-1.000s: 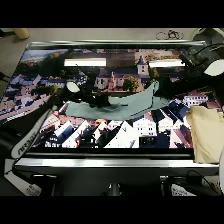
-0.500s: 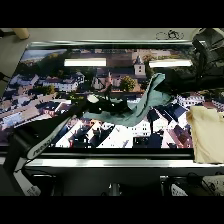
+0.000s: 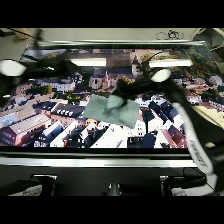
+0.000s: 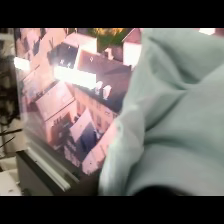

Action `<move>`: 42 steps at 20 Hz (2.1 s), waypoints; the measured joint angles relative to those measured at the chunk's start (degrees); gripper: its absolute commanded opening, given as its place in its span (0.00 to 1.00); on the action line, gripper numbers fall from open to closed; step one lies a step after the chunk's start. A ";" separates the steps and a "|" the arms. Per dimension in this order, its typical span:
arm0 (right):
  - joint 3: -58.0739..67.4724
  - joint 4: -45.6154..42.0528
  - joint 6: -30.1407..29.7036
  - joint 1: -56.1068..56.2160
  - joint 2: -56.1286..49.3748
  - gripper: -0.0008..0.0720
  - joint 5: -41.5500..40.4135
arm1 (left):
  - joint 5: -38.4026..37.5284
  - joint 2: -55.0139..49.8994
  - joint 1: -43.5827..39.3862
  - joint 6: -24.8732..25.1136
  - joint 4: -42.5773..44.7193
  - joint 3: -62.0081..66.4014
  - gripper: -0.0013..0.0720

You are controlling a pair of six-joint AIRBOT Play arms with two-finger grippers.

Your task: Fold the shirts.

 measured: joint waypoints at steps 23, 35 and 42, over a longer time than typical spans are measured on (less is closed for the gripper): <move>-10.51 -17.55 5.22 -10.58 -5.57 0.05 4.70 | -10.12 11.67 4.20 -1.40 14.10 -0.11 0.05; 23.56 -11.61 6.29 -35.47 0.92 0.04 26.14 | -10.03 8.22 4.20 -0.48 14.27 -0.11 0.05; 30.03 -14.49 9.40 -55.58 3.50 0.04 34.03 | -10.03 6.40 4.20 -0.35 14.25 -0.11 0.05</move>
